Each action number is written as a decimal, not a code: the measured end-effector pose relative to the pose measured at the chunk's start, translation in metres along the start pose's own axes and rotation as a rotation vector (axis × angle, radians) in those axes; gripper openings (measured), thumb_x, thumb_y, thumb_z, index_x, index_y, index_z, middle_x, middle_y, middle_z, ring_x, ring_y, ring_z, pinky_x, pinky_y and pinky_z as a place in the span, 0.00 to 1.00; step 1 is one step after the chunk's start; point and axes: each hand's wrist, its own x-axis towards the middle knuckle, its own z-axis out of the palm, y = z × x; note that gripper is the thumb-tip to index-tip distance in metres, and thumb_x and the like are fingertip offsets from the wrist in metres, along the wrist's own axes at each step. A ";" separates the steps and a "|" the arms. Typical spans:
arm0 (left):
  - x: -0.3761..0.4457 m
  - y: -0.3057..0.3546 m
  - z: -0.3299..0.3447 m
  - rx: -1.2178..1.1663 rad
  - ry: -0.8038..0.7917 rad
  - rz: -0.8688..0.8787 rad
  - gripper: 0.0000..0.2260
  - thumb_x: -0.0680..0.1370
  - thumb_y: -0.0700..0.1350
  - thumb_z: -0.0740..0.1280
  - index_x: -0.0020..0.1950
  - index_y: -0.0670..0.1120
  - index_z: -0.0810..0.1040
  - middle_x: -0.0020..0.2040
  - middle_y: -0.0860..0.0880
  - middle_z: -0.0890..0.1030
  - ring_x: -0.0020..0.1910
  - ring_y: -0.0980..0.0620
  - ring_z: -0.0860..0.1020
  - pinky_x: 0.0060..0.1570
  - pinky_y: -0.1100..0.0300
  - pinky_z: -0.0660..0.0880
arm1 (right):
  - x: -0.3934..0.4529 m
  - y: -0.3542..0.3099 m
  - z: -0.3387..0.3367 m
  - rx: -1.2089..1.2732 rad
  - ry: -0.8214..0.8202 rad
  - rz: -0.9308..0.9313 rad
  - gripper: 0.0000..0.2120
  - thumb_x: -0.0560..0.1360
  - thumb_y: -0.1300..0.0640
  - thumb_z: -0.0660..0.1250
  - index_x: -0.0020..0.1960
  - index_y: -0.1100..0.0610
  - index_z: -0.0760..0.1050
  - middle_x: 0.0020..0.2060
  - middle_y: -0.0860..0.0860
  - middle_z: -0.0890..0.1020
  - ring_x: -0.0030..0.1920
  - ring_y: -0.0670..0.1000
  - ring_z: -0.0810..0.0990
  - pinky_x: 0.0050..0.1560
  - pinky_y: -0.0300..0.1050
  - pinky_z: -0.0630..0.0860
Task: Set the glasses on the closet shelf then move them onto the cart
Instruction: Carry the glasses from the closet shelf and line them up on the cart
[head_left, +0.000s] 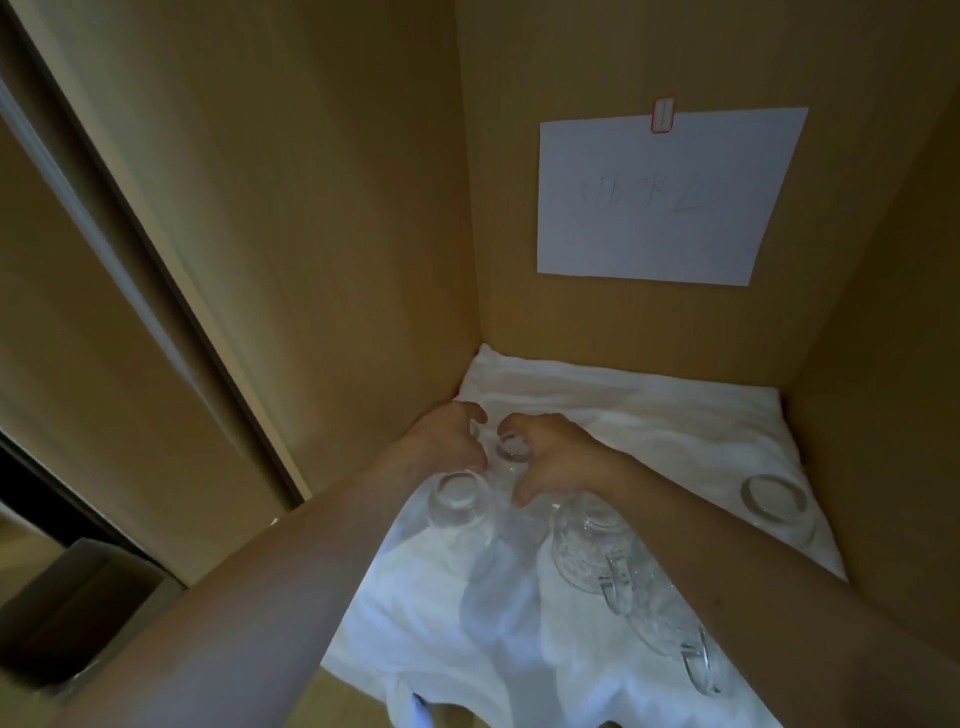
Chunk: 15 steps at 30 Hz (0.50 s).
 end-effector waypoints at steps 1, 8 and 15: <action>0.001 0.000 -0.001 0.006 0.009 -0.001 0.32 0.68 0.43 0.79 0.72 0.50 0.74 0.66 0.49 0.76 0.55 0.54 0.75 0.49 0.64 0.71 | 0.000 0.001 -0.001 0.017 0.007 0.003 0.44 0.59 0.53 0.84 0.72 0.49 0.69 0.66 0.46 0.76 0.60 0.49 0.78 0.56 0.45 0.79; 0.002 0.013 -0.014 0.015 0.151 0.052 0.31 0.66 0.48 0.81 0.68 0.52 0.77 0.66 0.49 0.75 0.60 0.50 0.77 0.53 0.62 0.74 | -0.007 -0.002 -0.022 -0.078 0.157 0.066 0.43 0.58 0.54 0.83 0.70 0.49 0.69 0.61 0.51 0.76 0.56 0.53 0.78 0.51 0.46 0.79; -0.010 0.046 -0.043 -0.055 0.349 0.111 0.32 0.64 0.55 0.79 0.68 0.53 0.78 0.60 0.47 0.79 0.54 0.48 0.80 0.50 0.55 0.80 | -0.023 -0.005 -0.048 0.034 0.565 0.213 0.40 0.61 0.56 0.81 0.68 0.51 0.65 0.58 0.54 0.72 0.56 0.58 0.77 0.48 0.45 0.73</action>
